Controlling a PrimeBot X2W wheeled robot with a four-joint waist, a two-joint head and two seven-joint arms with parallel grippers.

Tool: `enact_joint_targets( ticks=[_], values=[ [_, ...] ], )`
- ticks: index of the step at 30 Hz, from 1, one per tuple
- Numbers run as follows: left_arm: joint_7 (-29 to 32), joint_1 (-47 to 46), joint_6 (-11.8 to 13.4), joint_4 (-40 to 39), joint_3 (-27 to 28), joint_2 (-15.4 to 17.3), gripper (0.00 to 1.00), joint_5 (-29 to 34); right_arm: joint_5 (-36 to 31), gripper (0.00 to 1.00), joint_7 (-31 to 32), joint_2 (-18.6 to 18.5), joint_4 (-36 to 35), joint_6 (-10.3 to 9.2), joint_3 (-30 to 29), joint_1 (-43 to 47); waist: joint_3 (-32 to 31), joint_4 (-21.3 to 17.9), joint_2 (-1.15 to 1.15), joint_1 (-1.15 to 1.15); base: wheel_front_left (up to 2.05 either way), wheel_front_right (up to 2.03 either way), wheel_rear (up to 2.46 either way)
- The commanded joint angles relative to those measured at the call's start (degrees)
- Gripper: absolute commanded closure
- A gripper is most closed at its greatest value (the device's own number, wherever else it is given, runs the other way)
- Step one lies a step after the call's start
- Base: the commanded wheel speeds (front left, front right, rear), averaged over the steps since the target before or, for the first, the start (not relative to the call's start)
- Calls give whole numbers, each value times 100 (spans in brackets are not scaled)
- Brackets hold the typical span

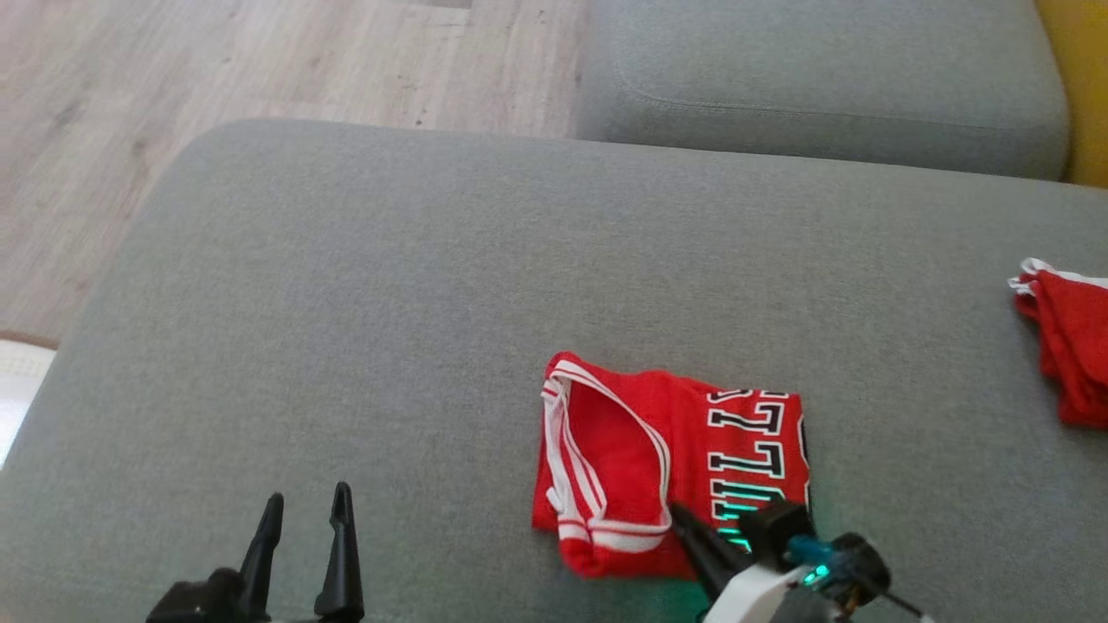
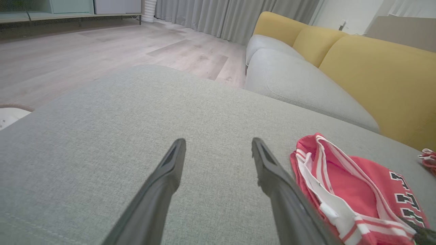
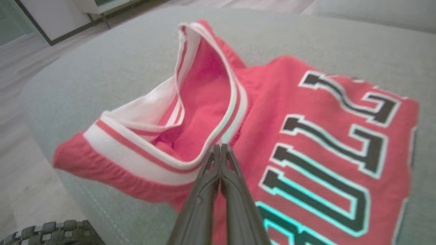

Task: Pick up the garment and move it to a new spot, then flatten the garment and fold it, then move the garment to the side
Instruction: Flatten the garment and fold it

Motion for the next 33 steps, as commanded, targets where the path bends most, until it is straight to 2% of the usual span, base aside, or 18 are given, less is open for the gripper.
enact_joint_targets(
  ticks=[1,15,21,22,24,25,26,27,28,33],
  values=[
    [-16,-280,36,-179,196,119,0,78,50,100,-93,44,10,20,303,-330,50,95,0,0,0,0,0],
    [-103,-393,11,-102,262,45,0,34,406,100,-9,45,1154,20,1904,-1336,292,430,0,0,0,0,0],
    [-152,-371,26,-63,312,30,0,12,553,100,-350,45,1221,20,1912,-1589,274,318,0,0,0,0,0],
    [-157,-371,23,-62,314,32,0,14,594,96,-432,45,1173,20,1874,-1613,261,282,0,0,0,0,0],
    [-165,-382,9,-59,306,41,0,27,683,75,-597,45,1053,20,1722,-1639,211,204,0,0,0,0,0],
    [-165,-390,5,-57,296,46,0,39,703,59,-672,45,992,20,1617,-1641,175,160,0,0,0,0,0],
    [-161,-400,0,-55,285,50,0,48,717,39,-750,45,923,20,1502,-1632,137,118,0,0,0,0,0],
    [-159,-416,-4,-53,275,56,0,63,718,11,-816,45,853,20,1376,-1613,99,74,0,0,0,0,0],
    [-154,-433,-10,-49,262,64,0,77,708,0,-877,45,779,20,1237,-1584,52,25,0,0,0,0,0],
    [-106,-552,-52,-30,188,69,0,129,554,0,-1080,45,357,20,434,-1318,-110,-222,0,0,0,0,0]
  ],
)
